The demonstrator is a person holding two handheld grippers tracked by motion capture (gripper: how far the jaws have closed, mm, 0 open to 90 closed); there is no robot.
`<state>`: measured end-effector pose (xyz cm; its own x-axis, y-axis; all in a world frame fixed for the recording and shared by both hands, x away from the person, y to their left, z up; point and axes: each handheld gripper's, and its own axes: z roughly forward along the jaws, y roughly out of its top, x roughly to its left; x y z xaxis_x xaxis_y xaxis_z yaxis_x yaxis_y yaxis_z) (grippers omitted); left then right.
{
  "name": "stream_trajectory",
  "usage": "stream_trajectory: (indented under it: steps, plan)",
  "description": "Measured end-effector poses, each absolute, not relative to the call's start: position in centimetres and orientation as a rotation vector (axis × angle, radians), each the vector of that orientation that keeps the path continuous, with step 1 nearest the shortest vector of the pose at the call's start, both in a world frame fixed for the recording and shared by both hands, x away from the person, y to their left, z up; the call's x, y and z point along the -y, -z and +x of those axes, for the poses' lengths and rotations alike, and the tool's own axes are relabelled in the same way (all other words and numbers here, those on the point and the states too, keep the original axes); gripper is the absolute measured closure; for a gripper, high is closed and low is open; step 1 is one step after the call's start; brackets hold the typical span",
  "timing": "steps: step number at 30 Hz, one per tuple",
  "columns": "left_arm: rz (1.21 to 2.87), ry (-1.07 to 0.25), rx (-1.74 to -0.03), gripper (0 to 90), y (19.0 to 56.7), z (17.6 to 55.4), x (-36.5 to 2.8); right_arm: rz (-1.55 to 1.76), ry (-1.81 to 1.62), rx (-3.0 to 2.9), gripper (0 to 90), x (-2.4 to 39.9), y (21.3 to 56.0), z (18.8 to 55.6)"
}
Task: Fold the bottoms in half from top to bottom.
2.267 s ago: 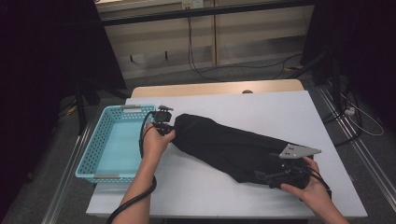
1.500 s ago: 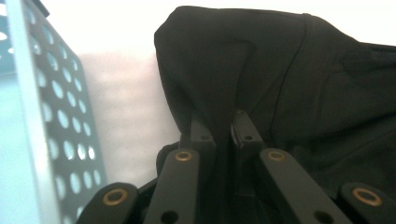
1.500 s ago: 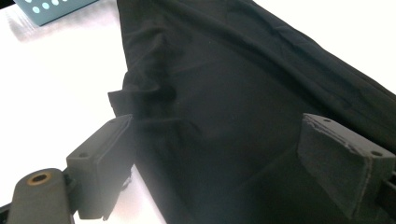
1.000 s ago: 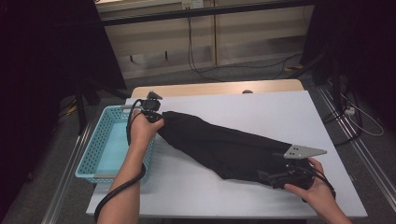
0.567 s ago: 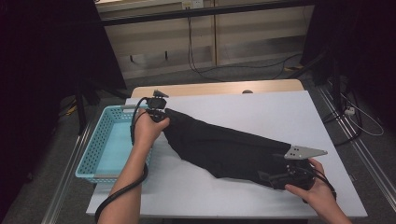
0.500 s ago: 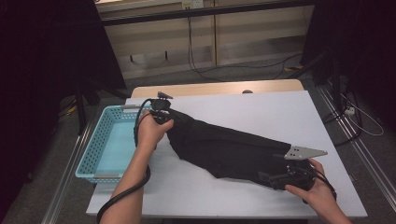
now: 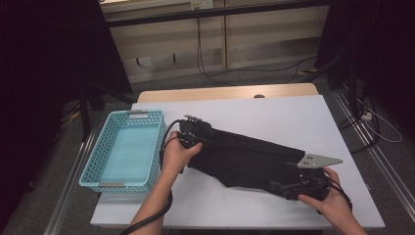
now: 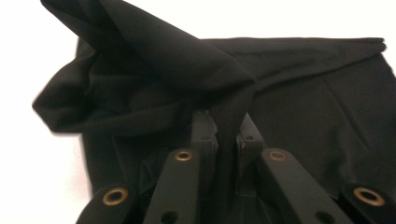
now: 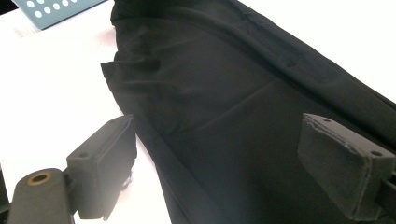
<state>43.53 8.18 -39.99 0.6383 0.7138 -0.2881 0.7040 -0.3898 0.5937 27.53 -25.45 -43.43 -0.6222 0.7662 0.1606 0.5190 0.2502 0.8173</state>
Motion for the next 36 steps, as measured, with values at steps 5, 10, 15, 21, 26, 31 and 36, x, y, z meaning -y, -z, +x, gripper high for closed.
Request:
stream_trajectory:
  steps: [5, 10, 15, 21, 26, 31, 36]
  plan:
    - [2.123, -0.005, -1.077, 82.1, 40.7, 42.9, -7.6, 1.195, -1.305, -2.255, 12.2, 25.5, 43.5, 27.5]
    - [2.130, -0.005, -1.040, 81.7, 41.0, 42.2, -6.8, 1.195, -1.294, -2.263, 12.1, 25.4, 43.7, 27.7]
    - [2.146, 0.007, -1.003, 81.3, 41.1, 41.4, -5.8, 1.181, -1.284, -2.266, 12.1, 25.3, 43.7, 27.6]
    - [2.162, 0.047, -0.961, 77.6, 41.4, 40.8, -4.9, 1.186, -1.272, -2.271, 12.1, 25.3, 43.9, 27.7]
    - [2.135, 0.128, -0.902, 64.4, 41.5, 40.4, -4.0, 1.181, -1.269, -2.268, 12.1, 25.3, 43.8, 27.7]
    - [2.117, 0.096, -0.892, 43.7, 40.9, 40.3, -4.1, 1.178, -1.258, -2.272, 12.1, 25.1, 43.8, 27.9]
    - [2.102, 0.032, -0.895, 28.5, 40.0, 40.5, -5.2, 1.166, -1.260, -2.278, 12.6, 24.6, 43.8, 28.2]
